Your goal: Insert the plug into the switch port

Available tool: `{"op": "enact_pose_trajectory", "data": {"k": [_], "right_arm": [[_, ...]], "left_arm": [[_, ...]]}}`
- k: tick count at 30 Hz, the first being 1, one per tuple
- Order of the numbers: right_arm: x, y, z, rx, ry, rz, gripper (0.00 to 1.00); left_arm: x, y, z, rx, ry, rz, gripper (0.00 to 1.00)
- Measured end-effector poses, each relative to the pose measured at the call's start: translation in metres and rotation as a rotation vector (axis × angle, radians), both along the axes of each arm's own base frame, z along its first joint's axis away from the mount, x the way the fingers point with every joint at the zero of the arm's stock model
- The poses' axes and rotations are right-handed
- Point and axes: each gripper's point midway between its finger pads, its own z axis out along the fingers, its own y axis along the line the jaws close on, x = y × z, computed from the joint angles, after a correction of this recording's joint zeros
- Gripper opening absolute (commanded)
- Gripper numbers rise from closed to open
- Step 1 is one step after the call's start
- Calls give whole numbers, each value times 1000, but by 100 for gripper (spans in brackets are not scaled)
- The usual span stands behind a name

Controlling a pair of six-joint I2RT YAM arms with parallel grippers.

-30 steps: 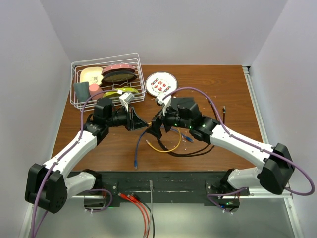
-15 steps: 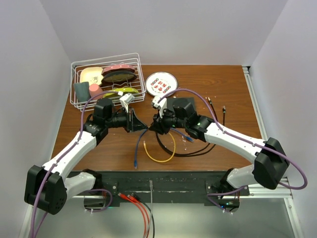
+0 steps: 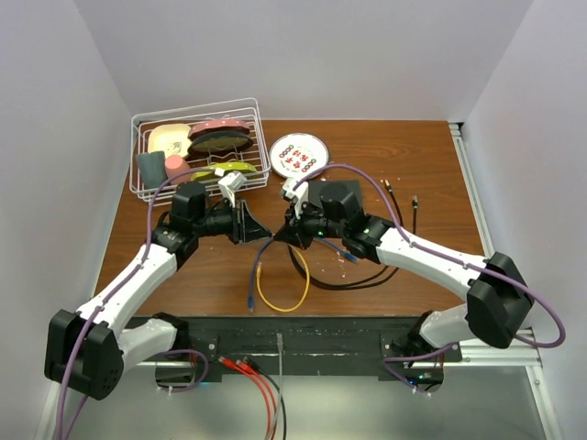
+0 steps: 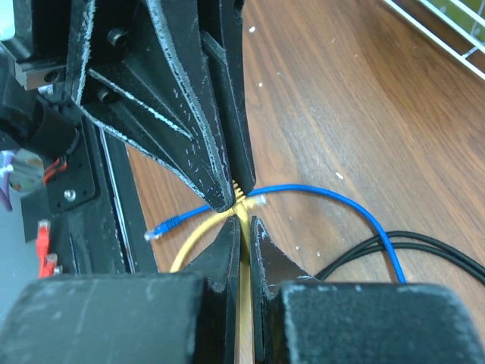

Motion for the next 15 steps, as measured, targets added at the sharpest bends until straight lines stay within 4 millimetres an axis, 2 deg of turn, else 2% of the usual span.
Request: {"op": "enact_pose_trajectory", "data": {"k": [1,2,4,5,6,9,12,15], "right_arm": [[0,0,0,12,0,-4,0],[-2,0,0,24,8,-9,0],[-9,-2,-5,43,35,-18,0],[-13,-4,-8,51,52,-26,0],[-17,-7,-11,58,69,-34,0],[-26,-16,-14,89,108,-69,0],[-27,-23,-2,167,113,-129,0],[-28,-30,15,258,118,-181,0]], "left_arm": [[0,1,1,1,-3,7,33],[2,1,3,-1,-10,14,51],[4,1,11,-16,-37,30,67],[4,0,17,-25,-53,38,79],[6,1,22,-32,-70,54,84],[10,5,38,-55,-118,106,86],[15,6,57,-120,-178,152,85],[17,5,59,-162,-184,172,83]]}}
